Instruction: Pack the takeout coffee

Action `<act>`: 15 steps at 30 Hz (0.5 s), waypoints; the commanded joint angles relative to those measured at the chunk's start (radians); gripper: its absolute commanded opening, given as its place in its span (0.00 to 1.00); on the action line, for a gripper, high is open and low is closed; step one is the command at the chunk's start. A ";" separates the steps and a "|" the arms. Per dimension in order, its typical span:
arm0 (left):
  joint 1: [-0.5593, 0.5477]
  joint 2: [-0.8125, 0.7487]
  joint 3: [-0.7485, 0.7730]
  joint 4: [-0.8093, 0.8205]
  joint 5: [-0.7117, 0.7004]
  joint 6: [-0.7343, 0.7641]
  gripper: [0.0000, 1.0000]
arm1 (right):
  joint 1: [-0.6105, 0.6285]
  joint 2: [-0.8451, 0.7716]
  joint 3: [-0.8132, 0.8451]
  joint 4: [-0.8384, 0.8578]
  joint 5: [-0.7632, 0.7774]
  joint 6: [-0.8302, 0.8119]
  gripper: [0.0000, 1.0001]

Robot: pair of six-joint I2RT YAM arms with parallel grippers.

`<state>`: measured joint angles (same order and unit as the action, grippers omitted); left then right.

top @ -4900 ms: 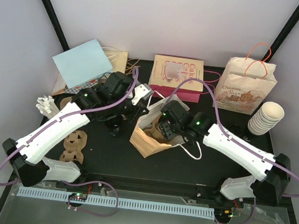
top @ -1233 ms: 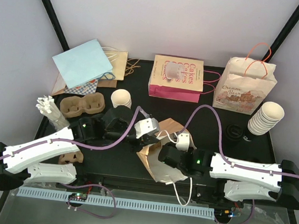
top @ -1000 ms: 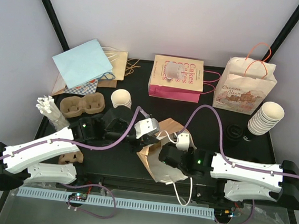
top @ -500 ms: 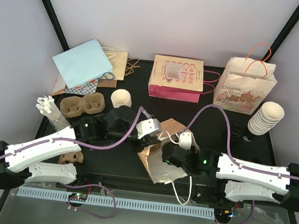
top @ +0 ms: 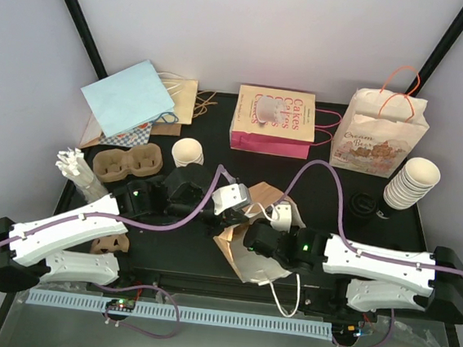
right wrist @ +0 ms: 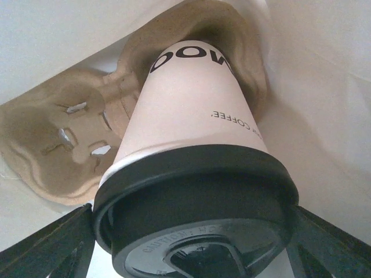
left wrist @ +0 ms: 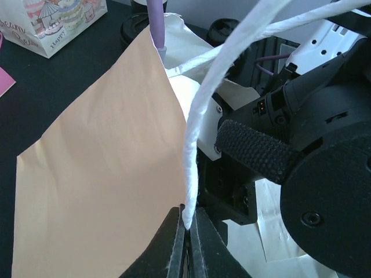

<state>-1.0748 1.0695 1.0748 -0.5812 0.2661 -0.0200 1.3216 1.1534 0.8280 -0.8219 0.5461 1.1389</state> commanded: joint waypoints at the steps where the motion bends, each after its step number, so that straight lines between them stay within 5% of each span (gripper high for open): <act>1: -0.006 0.014 0.028 -0.044 0.030 -0.008 0.01 | -0.005 0.015 0.031 0.020 0.011 -0.007 0.91; 5: -0.006 0.012 0.028 -0.048 0.033 -0.009 0.01 | -0.006 0.010 0.023 0.035 0.007 -0.013 1.00; 15: -0.007 0.011 0.024 -0.053 0.041 -0.016 0.02 | -0.005 0.111 0.054 -0.043 0.056 0.065 1.00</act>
<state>-1.0748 1.0695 1.0760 -0.5915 0.2672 -0.0238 1.3216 1.2137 0.8501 -0.8192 0.5671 1.1580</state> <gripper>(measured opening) 0.019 1.000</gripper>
